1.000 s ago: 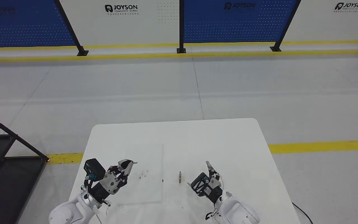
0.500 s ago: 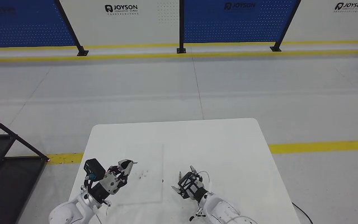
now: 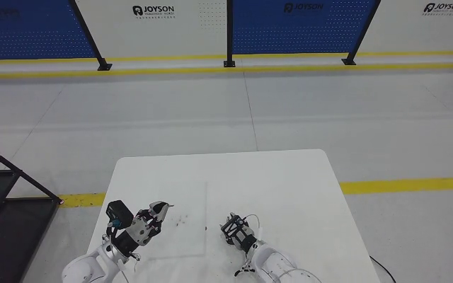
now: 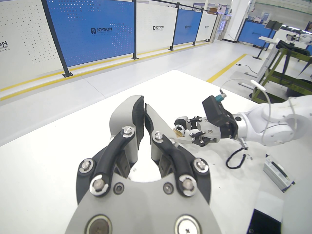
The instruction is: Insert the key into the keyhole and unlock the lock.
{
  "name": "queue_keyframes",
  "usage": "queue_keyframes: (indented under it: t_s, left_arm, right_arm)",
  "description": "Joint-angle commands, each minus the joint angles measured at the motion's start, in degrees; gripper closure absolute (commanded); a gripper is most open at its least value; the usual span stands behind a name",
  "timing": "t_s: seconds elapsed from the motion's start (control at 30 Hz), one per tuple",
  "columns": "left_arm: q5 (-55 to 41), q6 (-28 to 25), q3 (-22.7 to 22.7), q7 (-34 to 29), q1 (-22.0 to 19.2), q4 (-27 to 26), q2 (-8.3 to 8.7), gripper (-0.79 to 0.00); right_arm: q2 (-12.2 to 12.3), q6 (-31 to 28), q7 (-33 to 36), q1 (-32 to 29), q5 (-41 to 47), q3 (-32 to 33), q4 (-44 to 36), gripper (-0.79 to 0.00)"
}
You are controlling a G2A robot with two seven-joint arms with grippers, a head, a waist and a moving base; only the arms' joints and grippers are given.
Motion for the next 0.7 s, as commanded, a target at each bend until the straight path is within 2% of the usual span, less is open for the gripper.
queue_keyframes:
  t_s: [0.0, 0.2, 0.23, 0.3, 0.37, 0.47, 0.57, 0.67]
  left_arm:
    - [0.0, 0.0, 0.0, 0.0, 0.0, 0.0, 0.0, 0.0]
    - [0.0, 0.0, 0.0, 0.0, 0.0, 0.0, 0.0, 0.0]
    - [0.0, 0.0, 0.0, 0.0, 0.0, 0.0, 0.0, 0.0]
    - [0.0, 0.0, 0.0, 0.0, 0.0, 0.0, 0.0, 0.0]
    - [0.0, 0.0, 0.0, 0.0, 0.0, 0.0, 0.0, 0.0]
    - [0.0, 0.0, 0.0, 0.0, 0.0, 0.0, 0.0, 0.0]
    - [0.0, 0.0, 0.0, 0.0, 0.0, 0.0, 0.0, 0.0]
    - [0.0, 0.0, 0.0, 0.0, 0.0, 0.0, 0.0, 0.0]
  right_arm:
    - [-0.15, 0.02, 0.03, 0.24, 0.14, -0.19, 0.43, -0.351]
    - [-0.51, 1.75, -0.81, 0.26, 0.1, -0.4, 1.25, -0.292]
    - [-0.55, 2.23, -1.06, 0.18, -0.06, -0.41, 1.28, -0.225]
    - [-0.63, 3.17, -1.35, -0.05, -0.25, -0.42, 1.3, -0.151]
    - [-0.69, 3.53, -1.3, -0.12, -0.48, -0.45, 1.33, -0.148]
    - [-0.74, 3.74, -1.37, -0.25, -0.64, -0.37, 1.28, -0.043]
    - [-0.73, 3.9, -1.5, -0.47, -0.96, -0.26, 1.12, 0.0]
    - [-0.7, 3.97, -1.49, -0.67, -1.48, -0.15, 0.73, 0.0]
